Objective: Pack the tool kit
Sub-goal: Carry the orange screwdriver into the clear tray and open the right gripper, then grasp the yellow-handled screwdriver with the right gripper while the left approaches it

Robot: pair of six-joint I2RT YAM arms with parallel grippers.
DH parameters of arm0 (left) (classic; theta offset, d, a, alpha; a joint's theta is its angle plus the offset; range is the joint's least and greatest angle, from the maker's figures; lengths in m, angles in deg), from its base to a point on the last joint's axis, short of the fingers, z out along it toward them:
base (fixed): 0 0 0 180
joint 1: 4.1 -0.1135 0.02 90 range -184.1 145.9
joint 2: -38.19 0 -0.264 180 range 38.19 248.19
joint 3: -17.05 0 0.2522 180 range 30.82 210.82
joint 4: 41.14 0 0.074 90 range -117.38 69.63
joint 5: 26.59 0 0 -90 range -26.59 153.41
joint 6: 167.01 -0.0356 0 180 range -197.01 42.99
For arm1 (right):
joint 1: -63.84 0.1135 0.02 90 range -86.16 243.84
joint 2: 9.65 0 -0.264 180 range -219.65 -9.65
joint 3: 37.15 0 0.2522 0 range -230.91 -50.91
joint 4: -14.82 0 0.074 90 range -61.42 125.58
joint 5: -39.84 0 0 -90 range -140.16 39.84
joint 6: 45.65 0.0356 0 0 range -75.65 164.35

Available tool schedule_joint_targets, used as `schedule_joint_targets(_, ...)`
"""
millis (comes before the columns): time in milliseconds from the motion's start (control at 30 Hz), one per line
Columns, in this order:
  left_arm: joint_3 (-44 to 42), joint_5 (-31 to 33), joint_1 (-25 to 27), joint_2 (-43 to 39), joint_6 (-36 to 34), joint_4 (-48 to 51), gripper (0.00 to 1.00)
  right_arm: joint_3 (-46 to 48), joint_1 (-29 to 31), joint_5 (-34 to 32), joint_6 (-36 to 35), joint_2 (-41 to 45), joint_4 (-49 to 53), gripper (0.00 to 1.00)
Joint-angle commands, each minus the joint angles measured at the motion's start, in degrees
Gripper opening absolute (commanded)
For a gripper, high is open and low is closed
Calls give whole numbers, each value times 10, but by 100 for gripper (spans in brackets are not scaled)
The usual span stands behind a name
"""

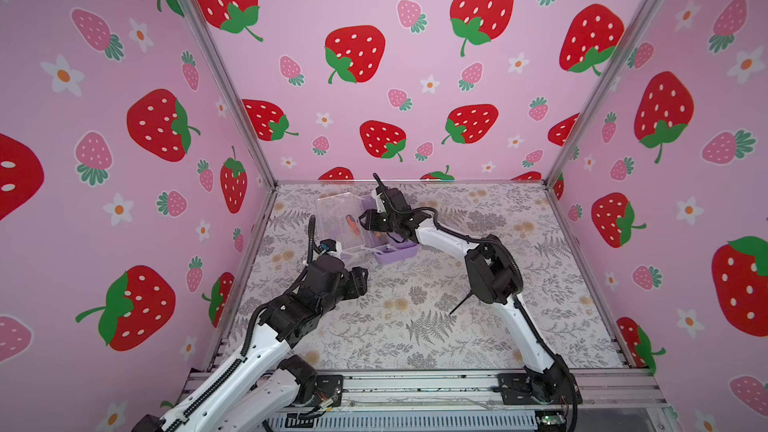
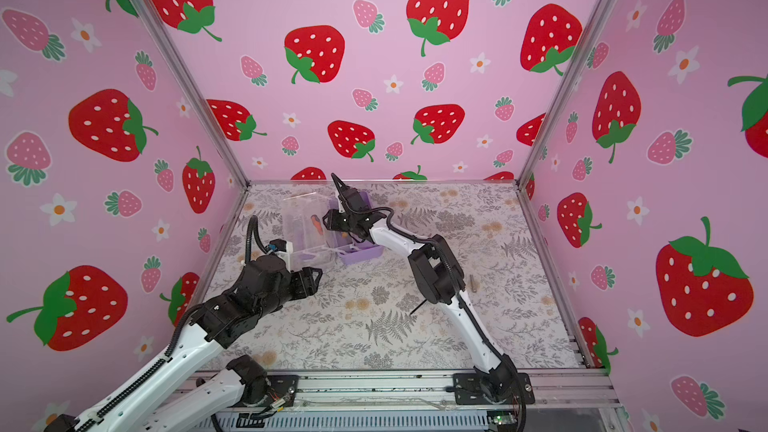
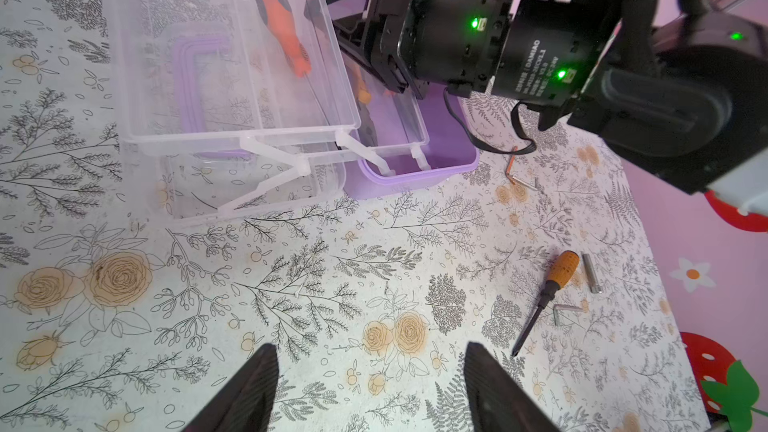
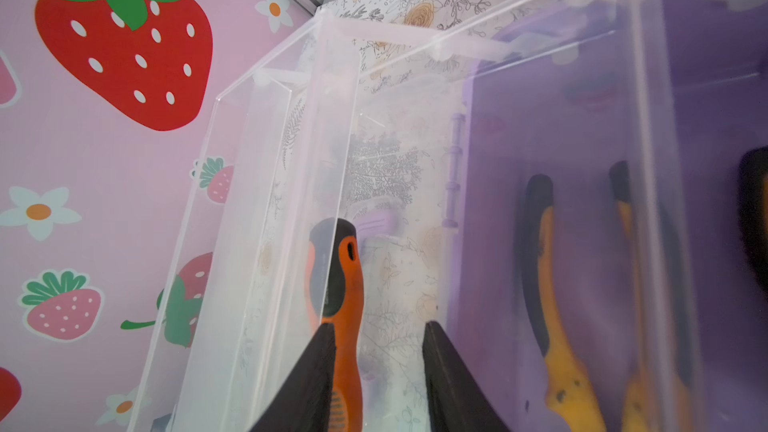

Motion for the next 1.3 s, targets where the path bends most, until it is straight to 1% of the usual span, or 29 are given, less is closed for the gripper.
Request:
schedule_joint_targets(0,0,0,-3,1,7,-10,73,30,2,-30,-32,85,-1,33)
schedule_joint_targets(100,2,-10,-3,14,3,-20,73,84,2,-70,-73,155,-6,31)
schedule_joint_targets(167,10,-23,-2,33,-3,-27,72,128,1,-96,-103,212,-12,31)
schedule_joint_targets(233,22,-37,7,61,-12,-35,71,187,1,-136,-133,282,-19,30)
schedule_joint_targets(333,42,-35,39,105,-25,-48,71,294,-2,-203,-173,393,-20,31)
schedule_joint_targets(400,56,-24,69,135,-36,-59,71,377,-9,-245,-186,465,-17,33)
schedule_joint_targets(467,74,-16,101,169,-49,-69,71,457,-19,-283,-188,533,-4,37)
schedule_joint_targets(533,94,-11,130,211,-62,-81,71,543,-37,-302,-174,598,11,39)
schedule_joint_targets(600,121,-19,158,261,-73,-92,72,630,-61,-302,-153,665,21,40)
schedule_joint_targets(733,174,-31,202,356,-97,-102,73,745,-109,-289,-129,758,56,41)
schedule_joint_targets(800,197,-31,224,399,-110,-107,77,788,-142,-268,-122,787,71,43)
schedule_joint_targets(900,241,-34,246,462,-126,-100,80,848,-183,-221,-108,825,80,45)
schedule_joint_targets(1067,330,-46,273,556,-152,-87,80,915,-218,-192,-93,868,84,46)
schedule_joint_targets(1167,386,-54,282,612,-161,-83,80,943,-252,-167,-91,868,83,51)
schedule_joint_targets(1200,409,-56,284,631,-165,-78,80,951,-265,-154,-91,885,82,51)
schedule_joint_targets(1233,428,-55,287,650,-168,-74,80,958,-277,-144,-92,890,80,56)
schedule_joint_targets(1267,451,-53,288,670,-173,-69,80,966,-289,-136,-93,895,79,58)
